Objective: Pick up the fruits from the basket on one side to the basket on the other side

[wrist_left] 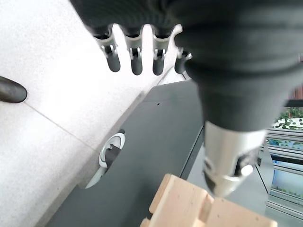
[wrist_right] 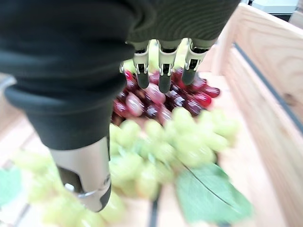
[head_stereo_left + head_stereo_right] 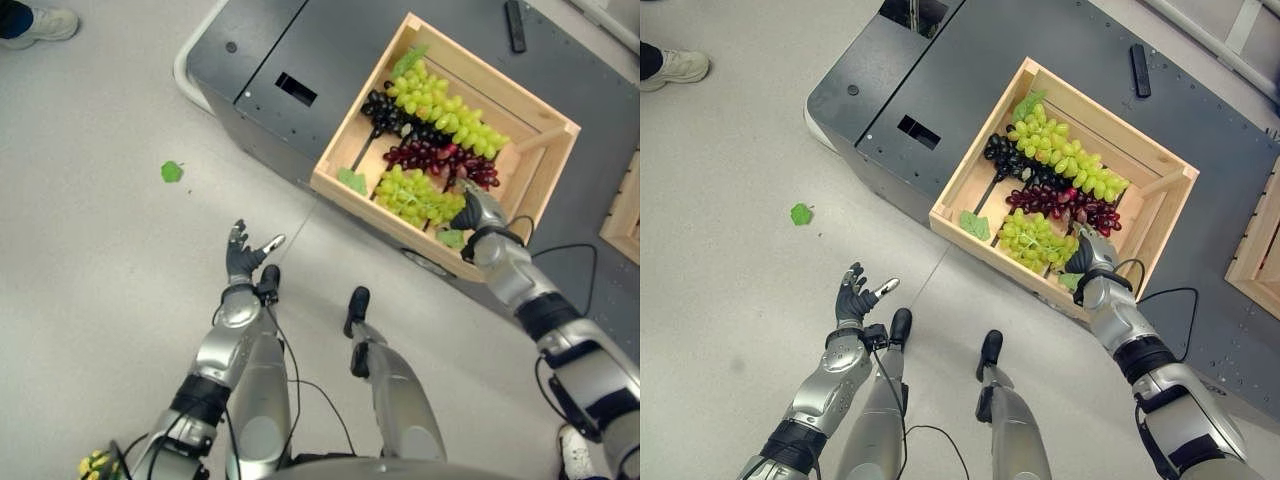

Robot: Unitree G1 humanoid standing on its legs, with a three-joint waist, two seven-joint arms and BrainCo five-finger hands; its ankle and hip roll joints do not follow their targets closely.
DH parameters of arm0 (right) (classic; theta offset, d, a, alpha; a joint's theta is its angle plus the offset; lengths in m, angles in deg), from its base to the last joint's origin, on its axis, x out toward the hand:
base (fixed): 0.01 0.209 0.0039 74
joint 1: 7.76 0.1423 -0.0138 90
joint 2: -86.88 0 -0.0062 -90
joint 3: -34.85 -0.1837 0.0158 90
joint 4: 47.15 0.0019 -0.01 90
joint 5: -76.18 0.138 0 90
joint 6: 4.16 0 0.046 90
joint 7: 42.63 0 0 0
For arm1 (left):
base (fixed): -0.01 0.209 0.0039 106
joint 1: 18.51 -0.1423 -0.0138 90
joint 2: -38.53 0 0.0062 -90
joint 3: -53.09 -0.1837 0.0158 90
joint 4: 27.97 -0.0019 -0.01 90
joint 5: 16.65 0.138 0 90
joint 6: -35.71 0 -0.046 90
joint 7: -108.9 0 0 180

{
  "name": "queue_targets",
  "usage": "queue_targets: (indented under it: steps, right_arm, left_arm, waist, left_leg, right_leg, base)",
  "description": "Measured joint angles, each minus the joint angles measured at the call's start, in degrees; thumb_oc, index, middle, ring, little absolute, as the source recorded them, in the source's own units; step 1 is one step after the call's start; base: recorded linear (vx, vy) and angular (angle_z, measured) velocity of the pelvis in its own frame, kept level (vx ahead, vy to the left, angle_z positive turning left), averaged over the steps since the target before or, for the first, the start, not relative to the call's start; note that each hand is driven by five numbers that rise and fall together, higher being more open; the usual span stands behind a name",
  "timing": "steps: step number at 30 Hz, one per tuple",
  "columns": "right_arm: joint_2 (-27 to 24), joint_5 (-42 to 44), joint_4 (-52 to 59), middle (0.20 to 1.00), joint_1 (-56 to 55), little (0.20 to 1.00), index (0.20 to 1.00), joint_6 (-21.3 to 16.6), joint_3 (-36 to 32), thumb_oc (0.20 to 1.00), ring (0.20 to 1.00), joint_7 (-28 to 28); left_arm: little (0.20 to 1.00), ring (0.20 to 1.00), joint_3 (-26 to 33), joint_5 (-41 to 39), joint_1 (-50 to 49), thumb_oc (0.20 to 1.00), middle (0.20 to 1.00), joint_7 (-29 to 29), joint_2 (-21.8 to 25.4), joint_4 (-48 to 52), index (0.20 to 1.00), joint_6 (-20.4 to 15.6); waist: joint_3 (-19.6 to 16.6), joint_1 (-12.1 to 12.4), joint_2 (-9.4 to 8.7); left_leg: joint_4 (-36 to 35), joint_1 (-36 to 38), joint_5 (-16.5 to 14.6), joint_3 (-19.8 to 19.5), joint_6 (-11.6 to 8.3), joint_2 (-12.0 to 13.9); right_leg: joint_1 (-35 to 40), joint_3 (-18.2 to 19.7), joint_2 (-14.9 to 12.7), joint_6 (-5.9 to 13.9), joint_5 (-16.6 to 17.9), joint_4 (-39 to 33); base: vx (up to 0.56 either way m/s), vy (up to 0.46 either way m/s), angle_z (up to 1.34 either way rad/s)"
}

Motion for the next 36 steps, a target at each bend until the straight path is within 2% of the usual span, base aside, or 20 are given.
queue_targets:
  steps: [2,3,10,23,24,25,26,36]
  right_arm:
    - [1.86,0.00,-1.97,1.000,0.99,1.000,1.000,0.22,0.20,1.000,1.000,-0.06]
    - [4.22,-0.04,-7.51,1.000,4.04,1.000,1.000,0.42,1.44,1.000,1.000,-0.92]
    - [8.63,-2.82,-18.61,1.000,12.90,1.000,1.000,1.18,7.90,1.000,1.000,0.05]
    - [9.13,-4.23,-20.19,1.000,13.81,1.000,1.000,1.44,8.23,1.000,1.000,-0.80]
    - [9.50,-4.23,-20.61,0.922,13.91,0.922,0.922,1.44,8.23,0.922,0.922,-1.29]
    - [9.65,-4.23,-20.93,0.674,14.02,0.674,0.674,1.44,8.23,0.674,0.674,-1.44]
    - [9.91,-4.24,-21.35,0.200,14.15,0.200,0.200,1.44,8.25,0.200,0.200,-1.73]
    - [11.32,-9.15,-26.31,0.200,14.95,0.200,0.200,3.57,8.68,0.200,0.200,-5.28]
  left_arm:
    - [1.000,1.000,-0.15,-0.02,0.15,1.000,1.000,0.10,-0.10,0.00,1.000,0.01]
    - [1.000,1.000,-0.44,-0.02,0.28,1.000,1.000,0.07,-0.25,-0.05,1.000,0.01]
    - [1.000,1.000,-1.59,-0.03,2.35,1.000,1.000,0.07,-1.07,-0.64,1.000,-0.04]
    - [1.000,1.000,-3.65,-0.03,4.46,1.000,1.000,-0.21,-2.25,-1.32,1.000,-0.08]
    - [1.000,1.000,-3.82,-0.03,4.55,1.000,1.000,-0.23,-2.40,-1.35,1.000,-0.08]
    - [1.000,1.000,-3.91,-0.03,4.62,1.000,1.000,-0.23,-2.34,-1.39,1.000,-0.08]
    - [1.000,1.000,-3.96,-0.03,4.72,1.000,1.000,-0.23,-2.45,-1.47,1.000,-0.09]
    - [1.000,1.000,-6.37,-0.04,5.20,1.000,1.000,-0.53,-3.49,-2.51,1.000,-0.71]
  waist:
    - [0.06,0.51,0.11]
    - [0.04,0.71,0.16]
    - [0.11,2.64,0.70]
    - [-0.09,2.91,1.94]
    - [-0.09,2.92,1.96]
    - [-0.10,2.91,1.97]
    - [-0.12,2.91,2.03]
    - [-1.80,3.01,5.24]
  left_leg:
    - [0.00,-0.11,0.02,-0.04,0.02,-0.11]
    - [0.01,-0.06,0.02,-0.04,0.04,-0.24]
    - [0.05,-0.17,0.14,-0.54,0.20,-0.74]
    - [0.17,-0.31,-0.05,-1.46,-0.04,-0.87]
    - [0.20,-0.32,-0.05,-1.46,-0.04,-0.88]
    - [0.23,-0.31,-0.06,-1.47,-0.04,-0.88]
    - [0.27,-0.31,-0.06,-1.49,-0.05,-0.91]
    - [0.89,-0.53,-0.22,-2.22,0.17,-1.04]
  right_leg:
    - [-0.10,-0.01,-0.07,-0.02,0.01,0.01]
    - [-0.07,-0.02,-0.20,-0.02,0.02,0.03]
    - [-0.01,-0.06,-0.69,-0.26,-0.13,0.25]
    - [0.05,-0.11,-0.62,-0.28,-0.13,0.35]
    - [0.04,-0.11,-0.62,-0.28,-0.13,0.42]
    - [0.04,-0.12,-0.63,-0.29,-0.15,0.53]
    - [0.02,-0.11,-0.66,-0.33,-0.18,0.67]
    - [-0.19,-0.20,-1.00,-0.95,-1.18,2.07]
  base:
    - [0.00,0.000,0.00]
    - [0.00,0.000,0.00]
    - [0.00,0.012,0.05]
    - [0.00,0.001,0.01]
    - [0.00,0.000,0.00]
    - [0.00,0.000,0.00]
    - [-0.01,0.012,0.05]
    - [0.00,0.005,0.02]
